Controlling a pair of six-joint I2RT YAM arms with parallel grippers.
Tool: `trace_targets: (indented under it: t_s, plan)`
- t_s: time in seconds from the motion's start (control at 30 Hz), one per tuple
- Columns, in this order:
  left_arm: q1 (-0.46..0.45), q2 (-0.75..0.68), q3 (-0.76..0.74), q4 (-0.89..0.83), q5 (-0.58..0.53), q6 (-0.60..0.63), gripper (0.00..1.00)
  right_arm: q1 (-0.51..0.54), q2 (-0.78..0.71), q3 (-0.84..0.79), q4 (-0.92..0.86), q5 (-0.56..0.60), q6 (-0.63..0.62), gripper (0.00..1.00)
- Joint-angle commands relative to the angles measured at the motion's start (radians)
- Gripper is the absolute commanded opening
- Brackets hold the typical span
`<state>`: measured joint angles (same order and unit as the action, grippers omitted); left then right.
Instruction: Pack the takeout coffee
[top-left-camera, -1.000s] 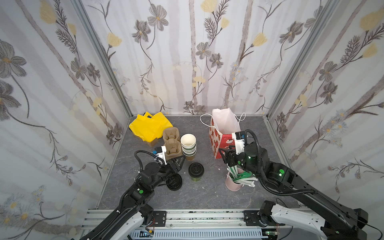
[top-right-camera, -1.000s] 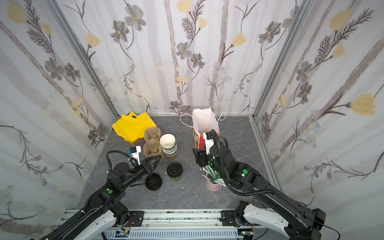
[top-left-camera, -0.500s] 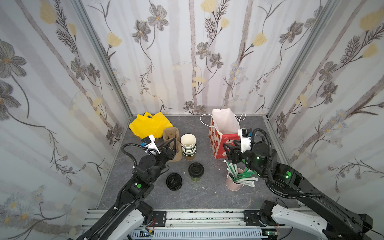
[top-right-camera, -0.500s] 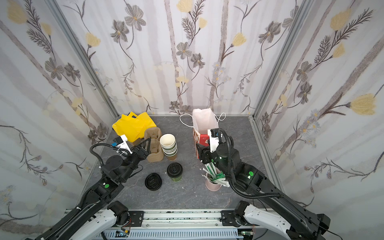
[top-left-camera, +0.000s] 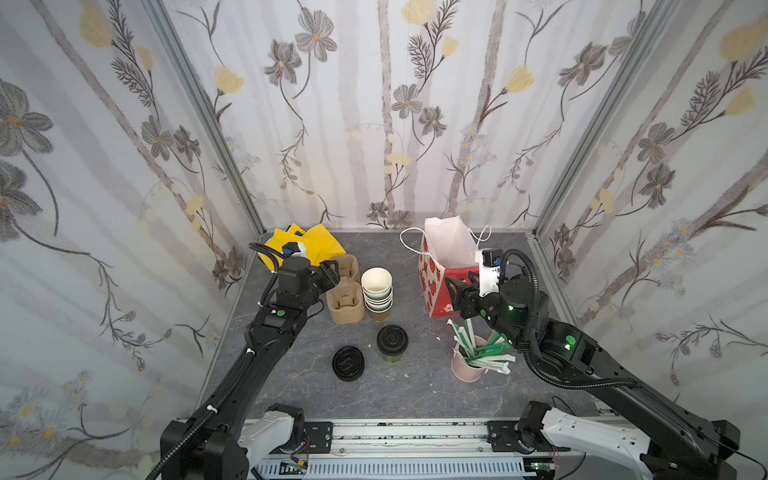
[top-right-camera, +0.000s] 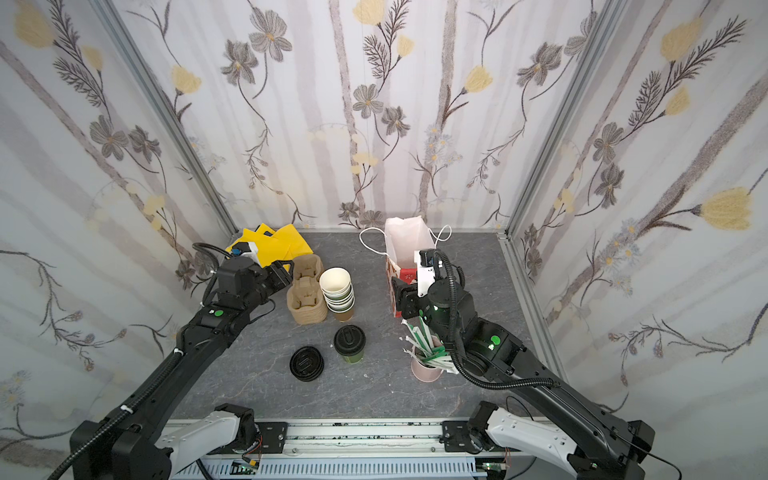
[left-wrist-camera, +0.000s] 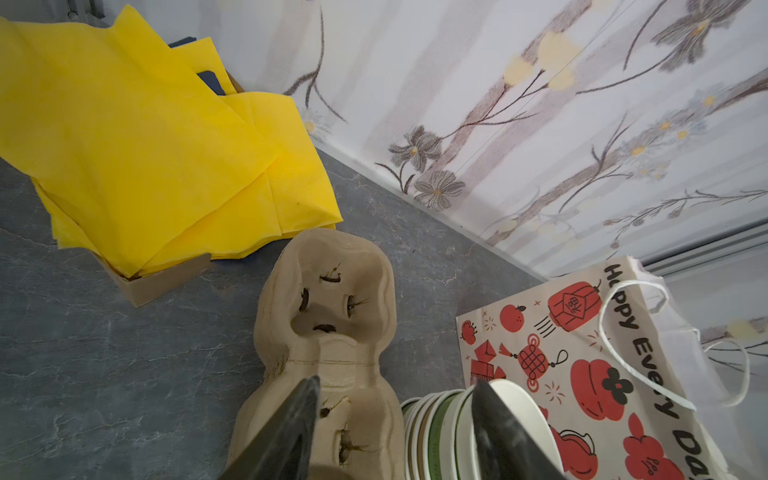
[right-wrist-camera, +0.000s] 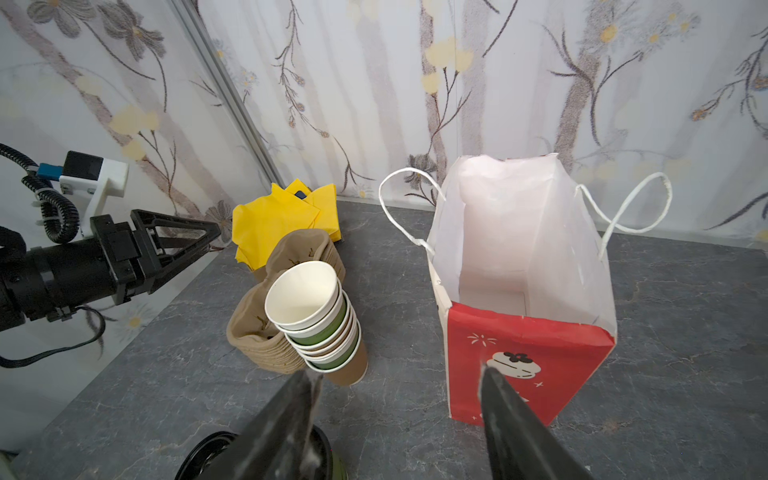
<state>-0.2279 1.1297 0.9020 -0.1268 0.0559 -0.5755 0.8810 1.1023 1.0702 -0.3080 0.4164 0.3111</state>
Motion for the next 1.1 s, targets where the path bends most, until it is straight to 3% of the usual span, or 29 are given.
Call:
trace_targets:
  t_s: [0.0, 0.13, 0.33, 0.6, 0.83, 1.07]
  plan:
    - [0.003, 0.056, 0.042, -0.100, -0.019, 0.066, 0.62, -0.007, 0.017, 0.009, 0.049, 0.110, -0.030, 0.66]
    - [0.003, 0.094, 0.064, -0.122, -0.093, 0.089, 0.66, -0.032, 0.019, -0.010, 0.105, 0.167, -0.061, 0.67]
    - [0.009, 0.196, 0.131, -0.122, -0.185, 0.094, 0.72, -0.054, 0.082, -0.008, 0.240, 0.145, -0.113, 0.71]
    - [0.142, 0.137, 0.111, -0.171, -0.014, -0.249, 0.71, -0.054, 0.217, 0.265, 0.075, -0.009, -0.062, 0.69]
    - [0.191, 0.133, 0.079, -0.238, 0.083, -0.227, 0.71, -0.053, 0.313, 0.438, -0.048, -0.198, -0.006, 0.67]
    - [0.232, 0.102, 0.027, -0.258, 0.149, -0.217, 0.69, 0.019, 0.478, 0.616, -0.163, -0.243, 0.028, 0.67]
